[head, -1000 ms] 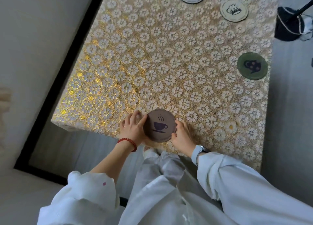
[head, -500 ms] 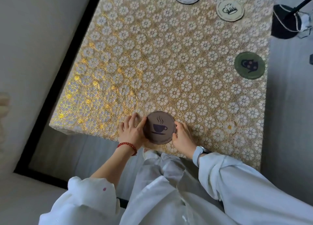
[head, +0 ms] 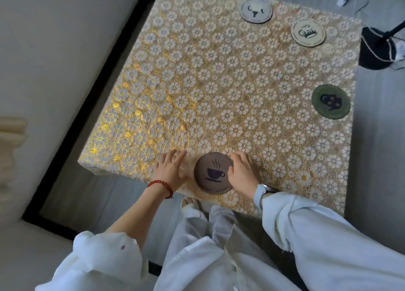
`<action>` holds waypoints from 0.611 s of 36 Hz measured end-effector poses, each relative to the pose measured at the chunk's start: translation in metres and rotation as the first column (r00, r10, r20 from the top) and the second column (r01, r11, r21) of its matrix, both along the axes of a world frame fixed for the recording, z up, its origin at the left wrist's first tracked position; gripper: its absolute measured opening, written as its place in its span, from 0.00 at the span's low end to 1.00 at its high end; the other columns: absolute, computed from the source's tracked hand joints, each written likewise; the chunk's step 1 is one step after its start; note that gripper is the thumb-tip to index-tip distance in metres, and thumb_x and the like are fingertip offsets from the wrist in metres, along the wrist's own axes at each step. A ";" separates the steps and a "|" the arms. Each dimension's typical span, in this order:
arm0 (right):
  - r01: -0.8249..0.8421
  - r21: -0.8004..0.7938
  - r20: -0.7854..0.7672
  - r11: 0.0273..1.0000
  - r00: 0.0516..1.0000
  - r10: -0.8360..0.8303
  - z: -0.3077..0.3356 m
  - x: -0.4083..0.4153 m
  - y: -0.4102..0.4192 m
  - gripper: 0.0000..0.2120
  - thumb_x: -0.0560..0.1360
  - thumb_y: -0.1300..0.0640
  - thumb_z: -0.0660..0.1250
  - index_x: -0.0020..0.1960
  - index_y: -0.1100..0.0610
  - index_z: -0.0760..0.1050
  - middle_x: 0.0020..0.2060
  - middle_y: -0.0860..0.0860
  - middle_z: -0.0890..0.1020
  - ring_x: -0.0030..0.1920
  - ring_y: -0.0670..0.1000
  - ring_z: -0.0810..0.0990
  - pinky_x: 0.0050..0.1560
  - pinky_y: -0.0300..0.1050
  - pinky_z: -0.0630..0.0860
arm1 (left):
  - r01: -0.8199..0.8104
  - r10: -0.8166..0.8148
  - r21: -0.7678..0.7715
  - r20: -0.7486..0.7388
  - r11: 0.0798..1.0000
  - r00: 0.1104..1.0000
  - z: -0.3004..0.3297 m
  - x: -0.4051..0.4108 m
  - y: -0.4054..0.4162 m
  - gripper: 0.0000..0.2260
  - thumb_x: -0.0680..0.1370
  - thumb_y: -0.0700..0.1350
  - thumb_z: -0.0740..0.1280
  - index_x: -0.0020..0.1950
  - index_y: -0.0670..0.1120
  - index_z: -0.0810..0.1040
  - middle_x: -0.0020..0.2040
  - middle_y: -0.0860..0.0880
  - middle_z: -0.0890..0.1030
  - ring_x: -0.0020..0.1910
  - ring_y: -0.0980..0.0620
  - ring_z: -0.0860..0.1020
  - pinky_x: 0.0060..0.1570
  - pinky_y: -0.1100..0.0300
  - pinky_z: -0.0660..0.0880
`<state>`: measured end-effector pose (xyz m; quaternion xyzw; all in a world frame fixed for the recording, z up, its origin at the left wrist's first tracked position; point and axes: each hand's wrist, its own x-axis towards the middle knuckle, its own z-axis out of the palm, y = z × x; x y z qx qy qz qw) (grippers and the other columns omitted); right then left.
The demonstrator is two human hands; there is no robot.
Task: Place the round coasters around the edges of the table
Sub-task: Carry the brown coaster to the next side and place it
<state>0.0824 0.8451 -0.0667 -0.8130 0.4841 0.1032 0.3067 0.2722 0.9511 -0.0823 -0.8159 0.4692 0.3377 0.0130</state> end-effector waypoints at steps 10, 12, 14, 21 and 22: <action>-0.172 0.053 0.094 0.984 0.981 0.167 0.024 0.133 0.016 0.15 0.77 0.59 0.55 0.63 0.57 0.69 0.62 0.54 0.74 0.63 0.55 0.67 0.65 0.54 0.65 | -0.161 0.172 -0.108 0.103 0.981 0.980 0.027 0.118 0.041 0.21 0.76 0.51 0.61 0.69 0.52 0.64 0.72 0.47 0.64 0.70 0.45 0.61 0.67 0.43 0.62; -0.188 0.037 0.101 0.982 0.978 0.183 0.024 0.170 0.027 0.16 0.76 0.59 0.56 0.63 0.57 0.69 0.64 0.53 0.73 0.64 0.55 0.66 0.65 0.53 0.65 | -0.197 0.213 -0.144 0.109 0.970 0.971 0.031 0.151 0.053 0.20 0.76 0.50 0.61 0.68 0.51 0.66 0.71 0.46 0.66 0.70 0.45 0.62 0.67 0.44 0.61; -0.206 0.045 0.115 0.978 0.973 0.200 0.022 0.212 0.042 0.17 0.76 0.59 0.55 0.64 0.56 0.69 0.65 0.54 0.72 0.66 0.56 0.66 0.66 0.54 0.64 | -0.231 0.255 -0.190 0.113 0.954 0.960 0.034 0.189 0.068 0.20 0.75 0.48 0.62 0.67 0.50 0.67 0.70 0.46 0.67 0.69 0.45 0.64 0.66 0.46 0.62; -0.156 0.083 0.138 0.984 0.980 0.144 0.020 0.359 0.090 0.20 0.76 0.61 0.54 0.67 0.57 0.64 0.66 0.56 0.70 0.66 0.57 0.66 0.65 0.53 0.66 | -0.186 0.222 -0.224 0.147 0.956 0.964 0.035 0.328 0.113 0.18 0.75 0.46 0.60 0.65 0.46 0.68 0.66 0.45 0.70 0.66 0.44 0.66 0.56 0.49 0.69; -0.142 0.091 0.139 0.986 0.982 0.129 0.020 0.376 0.092 0.20 0.76 0.61 0.54 0.68 0.58 0.63 0.67 0.56 0.69 0.67 0.57 0.66 0.67 0.52 0.65 | -0.183 0.221 -0.228 0.151 0.956 0.964 0.036 0.345 0.115 0.19 0.75 0.46 0.60 0.66 0.47 0.68 0.66 0.46 0.70 0.66 0.44 0.66 0.57 0.49 0.69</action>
